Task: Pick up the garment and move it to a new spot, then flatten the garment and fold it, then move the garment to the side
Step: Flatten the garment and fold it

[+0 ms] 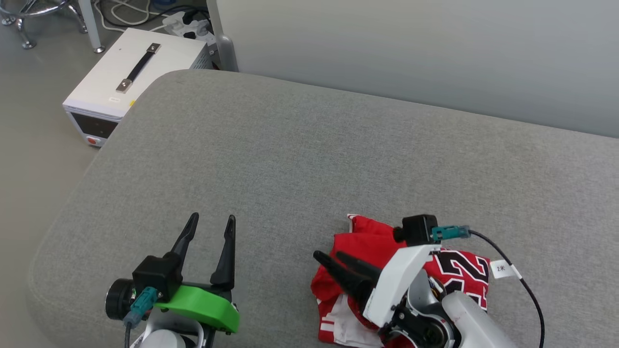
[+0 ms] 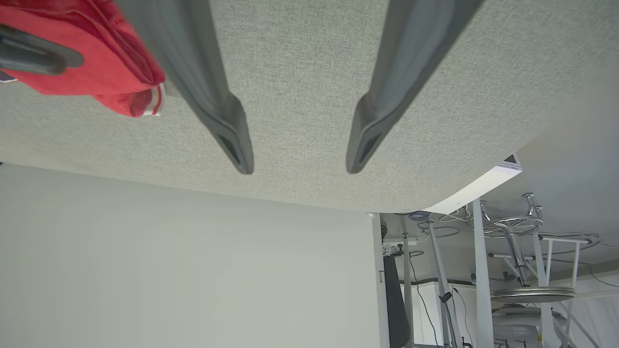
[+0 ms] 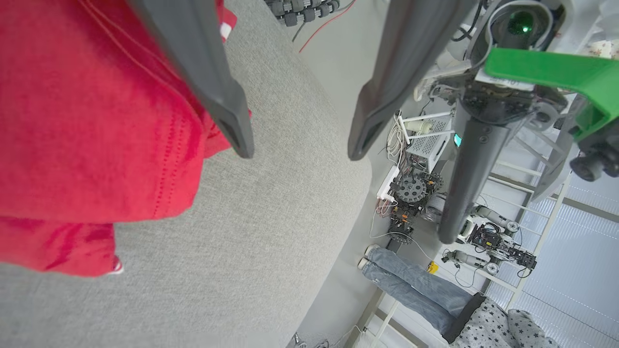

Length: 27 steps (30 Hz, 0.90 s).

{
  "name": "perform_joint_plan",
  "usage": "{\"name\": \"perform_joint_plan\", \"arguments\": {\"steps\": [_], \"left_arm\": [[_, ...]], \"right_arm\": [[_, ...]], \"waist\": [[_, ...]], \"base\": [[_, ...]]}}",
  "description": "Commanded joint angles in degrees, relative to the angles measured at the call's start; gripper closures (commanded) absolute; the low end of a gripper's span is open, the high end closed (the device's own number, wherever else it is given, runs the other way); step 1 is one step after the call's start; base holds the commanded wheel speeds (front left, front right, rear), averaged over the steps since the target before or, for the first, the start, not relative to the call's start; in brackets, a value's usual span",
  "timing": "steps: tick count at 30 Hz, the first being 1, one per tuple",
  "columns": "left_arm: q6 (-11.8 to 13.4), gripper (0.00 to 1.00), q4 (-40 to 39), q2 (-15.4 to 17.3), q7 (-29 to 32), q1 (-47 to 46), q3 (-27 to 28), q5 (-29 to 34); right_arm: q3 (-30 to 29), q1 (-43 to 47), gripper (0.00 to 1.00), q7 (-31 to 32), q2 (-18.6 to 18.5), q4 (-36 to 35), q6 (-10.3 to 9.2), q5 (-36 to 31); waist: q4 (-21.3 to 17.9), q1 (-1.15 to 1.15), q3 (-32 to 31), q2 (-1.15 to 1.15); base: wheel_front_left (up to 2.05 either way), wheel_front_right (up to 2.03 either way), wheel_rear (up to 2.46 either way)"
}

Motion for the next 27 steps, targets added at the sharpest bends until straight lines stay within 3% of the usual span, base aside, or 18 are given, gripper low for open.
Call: {"name": "perform_joint_plan", "arguments": {"steps": [1,8,17,19,20,27], "left_arm": [[-0.18,0.00,0.05,-0.25,-0.33,-0.13,-0.03,-0.20],[-0.18,0.00,-0.65,-0.21,-0.33,0.51,-0.13,-0.44],[-0.18,0.00,-1.71,-0.74,-0.33,0.04,-0.26,-1.49],[-0.18,0.00,-1.94,-0.87,-0.33,0.15,-0.35,-1.65],[-0.18,0.00,-2.19,-1.03,-0.33,0.40,-0.47,-1.83],[-0.18,0.00,-2.82,-1.21,-0.33,1.16,-0.39,-2.04]], "right_arm": [[-0.38,-1.50,0.00,-0.47,-0.23,-0.52,-0.04,-0.92],[-7.09,-4.95,0.00,0.90,-1.11,-3.84,-0.04,-16.49],[-11.15,-4.07,0.00,-6.38,-12.31,-11.30,-0.04,-34.60],[-12.86,-2.65,0.00,-9.15,-14.21,-12.35,-0.04,-37.32],[-17.06,0.49,0.00,-13.17,-15.46,-13.67,-0.04,-39.86],[-27.47,8.61,0.00,-20.76,-13.45,-17.42,-0.04,-43.07]], "waist": [[-0.86,0.00,-0.66,0.00],[-4.33,0.00,-1.46,0.00],[-7.75,0.00,-1.18,0.00],[-8.40,0.00,-1.19,0.00],[-9.30,0.00,-1.15,0.00],[-10.80,0.00,-0.66,0.00]], "base": [[0.00,0.00,0.00],[0.00,0.00,0.00],[0.00,0.00,0.00],[0.00,0.00,0.00],[0.00,0.00,0.00],[0.00,0.00,0.00]]}}
